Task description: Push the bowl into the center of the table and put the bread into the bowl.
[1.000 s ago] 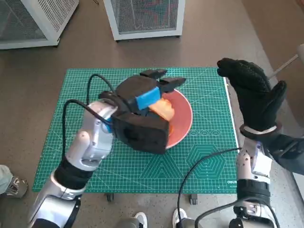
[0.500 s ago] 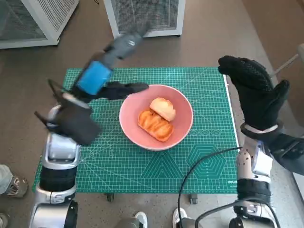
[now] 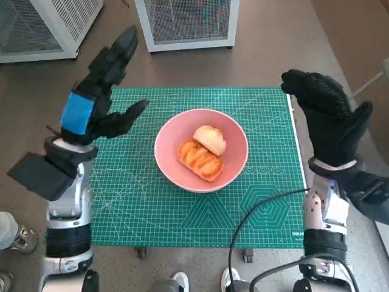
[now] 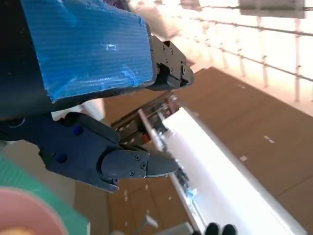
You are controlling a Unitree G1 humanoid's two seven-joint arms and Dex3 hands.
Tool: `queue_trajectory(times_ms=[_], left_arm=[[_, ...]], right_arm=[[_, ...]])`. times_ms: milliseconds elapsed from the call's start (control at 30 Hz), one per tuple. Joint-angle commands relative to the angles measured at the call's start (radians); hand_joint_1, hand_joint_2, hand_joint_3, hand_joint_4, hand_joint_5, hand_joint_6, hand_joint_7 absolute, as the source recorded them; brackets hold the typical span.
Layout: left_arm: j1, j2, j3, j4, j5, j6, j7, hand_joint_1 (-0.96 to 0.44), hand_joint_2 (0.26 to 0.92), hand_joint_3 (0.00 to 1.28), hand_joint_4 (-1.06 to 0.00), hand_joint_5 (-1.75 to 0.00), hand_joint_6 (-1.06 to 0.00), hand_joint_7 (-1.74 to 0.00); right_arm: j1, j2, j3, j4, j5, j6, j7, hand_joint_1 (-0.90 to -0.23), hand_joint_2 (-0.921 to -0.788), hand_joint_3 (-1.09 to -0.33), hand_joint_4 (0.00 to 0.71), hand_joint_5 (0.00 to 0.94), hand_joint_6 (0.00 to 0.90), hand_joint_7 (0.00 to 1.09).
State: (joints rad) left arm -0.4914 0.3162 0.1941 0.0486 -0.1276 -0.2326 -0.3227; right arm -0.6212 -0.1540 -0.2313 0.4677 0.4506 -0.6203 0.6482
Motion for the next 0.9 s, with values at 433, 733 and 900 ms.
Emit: queue_trajectory(times_ms=[433,733,900], left_arm=[[0.06,-0.002,0.036,0.036,-0.125,-0.12,-0.073,-0.77,0.921,0.49,-0.15,0.0,-0.2,0.0],[0.081,-0.015,0.034,0.043,-0.126,-0.148,-0.061,-0.76,0.921,0.5,-0.15,0.0,-0.19,0.0],[0.088,-0.028,0.025,0.044,-0.146,-0.135,-0.069,-0.77,0.921,0.5,-0.16,-0.01,-0.2,0.0]], right_arm=[[-0.019,0.002,0.004,0.01,-0.039,-0.04,-0.025,-0.674,-0.921,-0.771,0.194,0.002,0.175,0.13],[-0.03,-0.005,0.003,0.019,-0.043,-0.049,-0.033,-0.674,-0.921,-0.775,0.194,0.001,0.178,0.13],[-0.038,-0.008,0.002,0.031,-0.045,-0.052,-0.033,-0.676,-0.921,-0.774,0.193,0.0,0.179,0.13]])
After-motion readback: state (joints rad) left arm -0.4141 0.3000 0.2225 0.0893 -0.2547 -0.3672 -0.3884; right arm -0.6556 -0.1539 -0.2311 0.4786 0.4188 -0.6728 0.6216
